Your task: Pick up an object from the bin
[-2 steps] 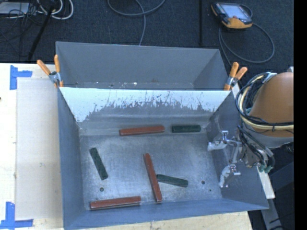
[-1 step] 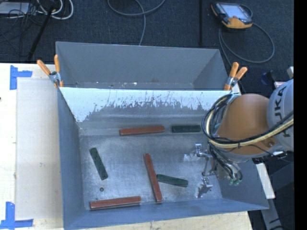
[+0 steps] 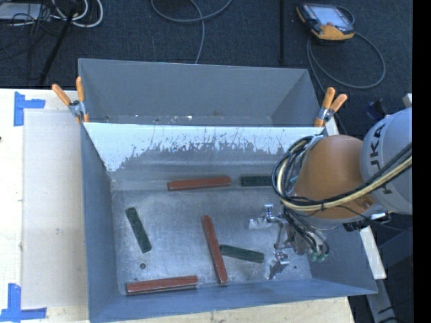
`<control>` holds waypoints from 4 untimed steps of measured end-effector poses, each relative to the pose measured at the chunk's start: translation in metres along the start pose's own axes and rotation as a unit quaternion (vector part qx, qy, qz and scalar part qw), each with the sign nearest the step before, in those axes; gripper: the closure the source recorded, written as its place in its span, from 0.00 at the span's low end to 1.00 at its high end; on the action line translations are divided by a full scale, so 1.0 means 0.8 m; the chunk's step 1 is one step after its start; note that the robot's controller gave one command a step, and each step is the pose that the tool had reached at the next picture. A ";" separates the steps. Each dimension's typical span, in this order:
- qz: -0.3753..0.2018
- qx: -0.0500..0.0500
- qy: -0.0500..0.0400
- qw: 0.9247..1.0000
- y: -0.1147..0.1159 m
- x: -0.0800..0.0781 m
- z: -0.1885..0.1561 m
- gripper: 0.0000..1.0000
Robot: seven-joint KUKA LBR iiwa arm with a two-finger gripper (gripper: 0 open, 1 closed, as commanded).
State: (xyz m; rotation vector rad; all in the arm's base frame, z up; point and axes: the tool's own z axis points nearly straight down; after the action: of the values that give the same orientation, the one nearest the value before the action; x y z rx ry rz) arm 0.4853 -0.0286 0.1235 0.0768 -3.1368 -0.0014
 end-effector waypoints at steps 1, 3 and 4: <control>0.076 0.000 -0.002 0.997 0.036 -0.022 -0.017 0.00; 0.130 -0.002 -0.016 0.991 0.040 -0.031 0.066 1.00; 0.142 -0.002 -0.017 0.990 0.040 -0.029 0.064 1.00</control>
Offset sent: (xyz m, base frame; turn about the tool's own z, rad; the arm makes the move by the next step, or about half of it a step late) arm 0.0221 0.0284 -0.0535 0.0864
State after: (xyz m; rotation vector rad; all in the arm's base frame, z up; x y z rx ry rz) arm 0.5068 0.0048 0.0723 -0.3721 -3.1490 -0.0076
